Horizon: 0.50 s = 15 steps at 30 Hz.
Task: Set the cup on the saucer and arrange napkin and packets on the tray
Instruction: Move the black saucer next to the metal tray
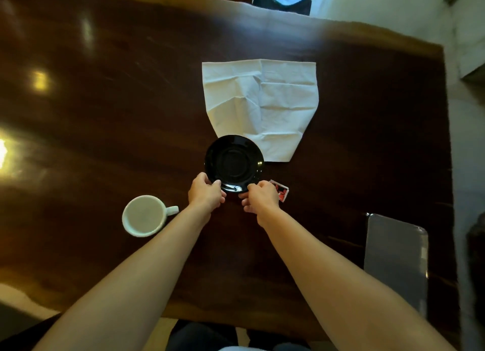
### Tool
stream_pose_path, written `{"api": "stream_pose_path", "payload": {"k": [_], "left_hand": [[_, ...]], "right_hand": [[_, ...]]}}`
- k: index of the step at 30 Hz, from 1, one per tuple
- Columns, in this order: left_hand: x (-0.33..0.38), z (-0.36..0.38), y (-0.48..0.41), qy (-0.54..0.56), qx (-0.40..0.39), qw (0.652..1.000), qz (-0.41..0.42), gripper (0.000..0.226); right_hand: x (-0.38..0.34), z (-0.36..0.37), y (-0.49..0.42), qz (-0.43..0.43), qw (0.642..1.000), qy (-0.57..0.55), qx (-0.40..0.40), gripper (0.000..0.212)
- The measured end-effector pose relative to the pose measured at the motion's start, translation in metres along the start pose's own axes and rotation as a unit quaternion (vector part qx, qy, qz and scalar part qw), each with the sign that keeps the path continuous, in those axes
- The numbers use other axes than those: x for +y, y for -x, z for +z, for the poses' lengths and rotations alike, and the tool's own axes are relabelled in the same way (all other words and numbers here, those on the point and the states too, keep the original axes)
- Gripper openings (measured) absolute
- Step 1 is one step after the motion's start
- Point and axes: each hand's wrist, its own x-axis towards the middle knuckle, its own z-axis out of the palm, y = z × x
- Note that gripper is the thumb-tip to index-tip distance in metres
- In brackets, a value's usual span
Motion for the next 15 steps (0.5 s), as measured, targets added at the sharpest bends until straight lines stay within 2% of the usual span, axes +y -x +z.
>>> {"api": "stream_pose_path", "payload": {"k": [7,10,12,15], "left_hand": [[-0.019,0.078,0.100,0.011,-0.029,0.999,0.016,0.012],[-0.029,0.113,0.139,-0.005,-0.049,0.998,0.029,0.007],[-0.036,0.133,0.159,-0.010,-0.063,0.997,0.033,0.005],[-0.049,0.155,0.182,-0.023,-0.086,0.995,0.035,0.004]], "right_hand": [[0.053,-0.107,0.036,0.002,0.998,-0.021,0.059,0.009],[0.084,-0.150,0.046,0.007,0.996,-0.038,0.083,0.027],[0.103,-0.177,0.053,0.005,0.994,-0.049,0.093,0.031],[0.128,-0.208,0.064,0.009,0.993,-0.055,0.101,0.023]]}}
